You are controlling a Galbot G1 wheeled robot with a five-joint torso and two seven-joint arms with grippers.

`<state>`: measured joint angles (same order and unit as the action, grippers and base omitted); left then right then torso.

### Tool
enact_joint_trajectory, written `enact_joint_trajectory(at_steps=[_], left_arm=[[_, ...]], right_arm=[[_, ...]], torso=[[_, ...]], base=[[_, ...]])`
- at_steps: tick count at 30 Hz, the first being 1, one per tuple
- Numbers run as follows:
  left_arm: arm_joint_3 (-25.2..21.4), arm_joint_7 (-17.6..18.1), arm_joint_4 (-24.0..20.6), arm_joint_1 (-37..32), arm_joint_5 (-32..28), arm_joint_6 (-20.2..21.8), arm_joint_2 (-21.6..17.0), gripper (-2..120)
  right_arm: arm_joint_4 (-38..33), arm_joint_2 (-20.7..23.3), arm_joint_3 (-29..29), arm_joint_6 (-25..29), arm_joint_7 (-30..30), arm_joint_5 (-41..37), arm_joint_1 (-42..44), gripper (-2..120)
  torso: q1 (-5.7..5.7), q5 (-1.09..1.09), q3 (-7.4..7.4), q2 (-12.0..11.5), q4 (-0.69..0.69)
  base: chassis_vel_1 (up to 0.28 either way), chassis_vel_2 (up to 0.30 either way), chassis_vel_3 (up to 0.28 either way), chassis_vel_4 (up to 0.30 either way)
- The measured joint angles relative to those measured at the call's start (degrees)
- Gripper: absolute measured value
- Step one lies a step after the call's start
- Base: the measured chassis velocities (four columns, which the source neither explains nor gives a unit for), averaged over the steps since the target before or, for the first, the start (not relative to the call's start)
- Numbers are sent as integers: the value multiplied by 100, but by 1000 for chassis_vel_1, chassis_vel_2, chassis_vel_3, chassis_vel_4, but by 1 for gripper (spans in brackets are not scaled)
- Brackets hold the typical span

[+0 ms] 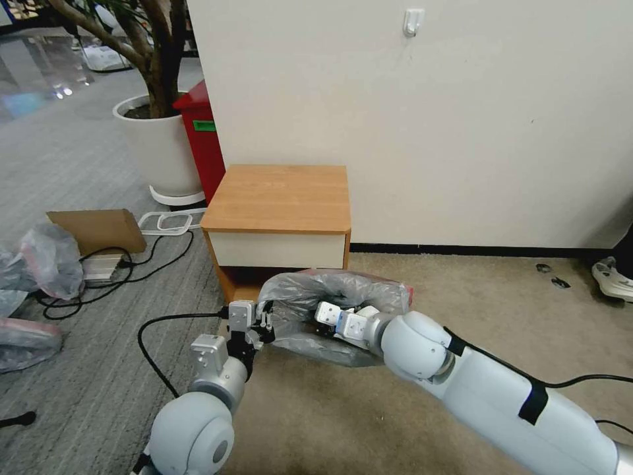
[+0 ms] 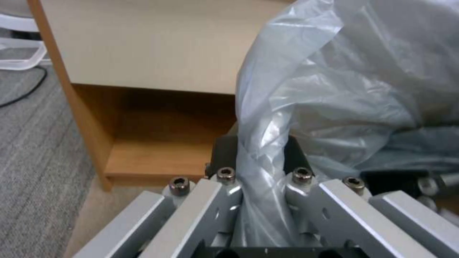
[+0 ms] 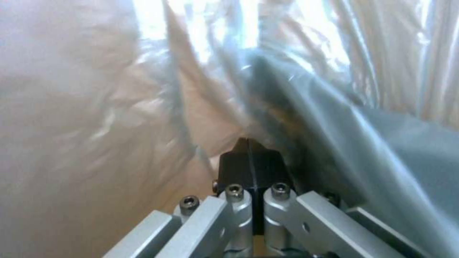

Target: Pick up the garbage bag from the table and place it over the trash can.

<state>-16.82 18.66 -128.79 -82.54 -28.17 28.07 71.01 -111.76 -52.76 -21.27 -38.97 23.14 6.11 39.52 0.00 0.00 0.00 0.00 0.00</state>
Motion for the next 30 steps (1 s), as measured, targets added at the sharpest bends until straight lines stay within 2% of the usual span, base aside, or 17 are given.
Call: enact_joint_trajectory(at_steps=[6,15,23,25,28,30], left_arm=[[-39,11,66,7,2,-1,-16,5],[-24,20,195,37,-23,-11,-6,5],[-120,39,322,49,-361,-28,7,5],[-161,41,390,32,-698,-99,34,5],[-224,53,459,-7,-1106,-152,76,5],[-318,94,489,-144,-1528,-162,134,5]], right_arm=[[-144,13,68,197,64,-218,26,0],[-647,145,191,132,45,-663,102,0],[-1070,309,747,296,-198,-1217,448,0],[-1322,394,1083,404,-268,-1414,694,0],[-1584,521,1458,610,-579,-1678,1112,0],[-1756,569,1852,1212,-1413,-1979,1765,0]], torso=[[0,1,0,0,0],[0,0,0,0,0],[0,0,0,0,1],[0,1,0,0,1],[0,0,0,0,0],[0,0,-1,0,-1]], base=[[0,0,0,0],[0,0,0,0],[0,0,0,0],[0,0,0,0],[0,0,0,0],[0,0,0,0]])
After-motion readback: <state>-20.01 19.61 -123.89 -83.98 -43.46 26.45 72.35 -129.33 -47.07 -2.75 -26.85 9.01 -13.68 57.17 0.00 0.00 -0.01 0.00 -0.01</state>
